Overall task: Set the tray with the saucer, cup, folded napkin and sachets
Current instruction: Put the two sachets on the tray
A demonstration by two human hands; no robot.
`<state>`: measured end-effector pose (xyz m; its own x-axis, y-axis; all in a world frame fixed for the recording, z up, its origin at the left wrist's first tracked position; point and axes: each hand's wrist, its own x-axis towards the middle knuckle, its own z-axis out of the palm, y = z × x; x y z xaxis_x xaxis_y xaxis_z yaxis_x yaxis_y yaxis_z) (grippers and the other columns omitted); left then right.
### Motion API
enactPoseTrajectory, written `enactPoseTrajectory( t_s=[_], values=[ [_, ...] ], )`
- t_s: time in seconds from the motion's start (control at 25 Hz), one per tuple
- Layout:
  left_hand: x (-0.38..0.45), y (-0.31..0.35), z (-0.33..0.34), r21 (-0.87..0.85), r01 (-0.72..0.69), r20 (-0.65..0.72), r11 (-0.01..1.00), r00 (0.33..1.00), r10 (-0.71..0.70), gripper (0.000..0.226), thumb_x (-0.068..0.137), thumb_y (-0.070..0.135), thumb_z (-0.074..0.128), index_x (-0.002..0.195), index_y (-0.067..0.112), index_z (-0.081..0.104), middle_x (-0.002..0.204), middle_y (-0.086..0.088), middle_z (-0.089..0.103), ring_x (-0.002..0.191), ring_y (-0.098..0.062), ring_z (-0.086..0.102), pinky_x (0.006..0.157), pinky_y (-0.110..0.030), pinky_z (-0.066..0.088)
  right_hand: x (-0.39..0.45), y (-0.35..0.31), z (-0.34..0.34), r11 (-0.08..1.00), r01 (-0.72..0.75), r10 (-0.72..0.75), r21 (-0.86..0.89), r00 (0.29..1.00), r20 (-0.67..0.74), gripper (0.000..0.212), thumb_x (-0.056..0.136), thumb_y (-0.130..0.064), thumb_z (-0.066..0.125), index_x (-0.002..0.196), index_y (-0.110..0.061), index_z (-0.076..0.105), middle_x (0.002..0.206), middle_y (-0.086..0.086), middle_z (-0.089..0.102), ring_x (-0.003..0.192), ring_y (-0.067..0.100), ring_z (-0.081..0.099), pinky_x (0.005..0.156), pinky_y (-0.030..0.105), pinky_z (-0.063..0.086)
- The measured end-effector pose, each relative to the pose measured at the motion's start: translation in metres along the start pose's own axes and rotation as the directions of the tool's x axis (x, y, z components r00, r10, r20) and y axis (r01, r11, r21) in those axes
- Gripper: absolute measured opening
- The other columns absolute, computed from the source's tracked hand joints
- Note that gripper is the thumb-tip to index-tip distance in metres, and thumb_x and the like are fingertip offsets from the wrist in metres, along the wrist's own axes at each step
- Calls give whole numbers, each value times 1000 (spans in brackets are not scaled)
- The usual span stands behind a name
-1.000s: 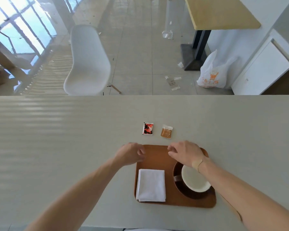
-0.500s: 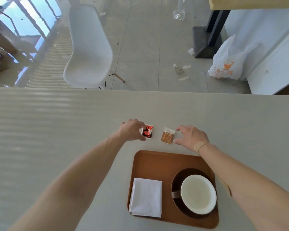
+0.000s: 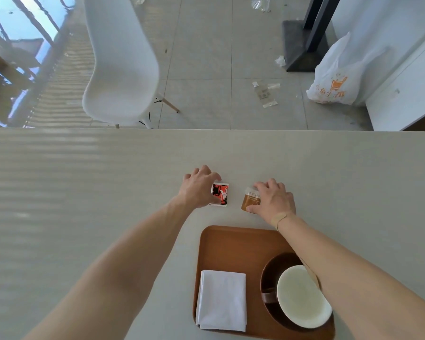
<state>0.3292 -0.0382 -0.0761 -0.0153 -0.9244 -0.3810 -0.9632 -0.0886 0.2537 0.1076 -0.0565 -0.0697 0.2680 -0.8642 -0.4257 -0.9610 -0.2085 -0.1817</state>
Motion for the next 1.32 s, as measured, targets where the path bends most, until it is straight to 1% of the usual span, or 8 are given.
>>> enactPoseTrajectory(
  t_s=[0.24,0.44,0.6,0.68,0.8,0.92,1.12,1.32],
  values=[
    [-2,-1,6,-72,13,-58,997,998,-17,57,68,39,79,119,27,56,123,-3,47,113,-24,43,91,-38,33,0,-1,3,995,-47,51,89,998,-35,52,73,-42,74,115,-24,49,119,4,48,111,26,44,88,40,44],
    [-12,1,8,-134,17,-105,991,994,-32,46,72,32,76,109,22,51,112,0,54,108,-24,44,84,-36,34,-8,2,4,970,-95,105,222,994,-31,40,74,-27,74,100,-23,44,104,3,60,100,26,50,79,39,45],
    [-22,0,6,-255,68,-77,964,993,-91,25,84,23,65,100,22,47,90,5,54,98,-24,47,82,-35,31,-15,7,1,949,-121,134,291,991,-25,30,82,-19,67,104,-22,46,106,4,63,98,27,55,79,41,50],
    [-28,0,4,-319,120,-57,940,988,-145,19,87,20,60,101,22,48,89,2,54,91,-25,47,82,-36,32,-21,9,-2,946,-124,138,299,990,-28,27,85,-18,65,107,-21,49,108,4,65,97,27,58,79,41,52],
    [-39,2,3,-412,167,-29,896,980,-196,15,88,17,56,100,23,49,97,-3,64,90,-28,55,77,-41,42,-29,11,-6,923,-141,155,359,988,-12,22,86,-17,62,106,-21,54,107,5,67,91,27,60,73,35,49],
    [-54,1,4,-511,210,-12,833,968,-251,14,90,18,55,97,27,48,96,-3,67,81,-27,62,66,-39,50,-41,15,-8,868,-157,171,471,985,12,19,86,-18,62,105,-21,58,105,5,67,89,25,60,76,35,50],
    [-82,-6,8,-561,207,-17,802,965,-261,13,89,20,59,93,30,50,93,4,63,72,-12,56,53,-27,40,-61,19,-10,842,-110,138,528,990,-14,17,86,-23,66,103,-20,63,102,4,68,88,22,60,74,31,46],
    [-109,1,16,-605,187,36,774,978,-208,9,92,18,58,92,27,54,86,7,64,74,-14,59,53,-25,41,-81,7,-8,864,-62,38,499,998,59,19,82,-22,67,101,-22,66,99,0,69,86,20,61,75,29,45]
  ],
)
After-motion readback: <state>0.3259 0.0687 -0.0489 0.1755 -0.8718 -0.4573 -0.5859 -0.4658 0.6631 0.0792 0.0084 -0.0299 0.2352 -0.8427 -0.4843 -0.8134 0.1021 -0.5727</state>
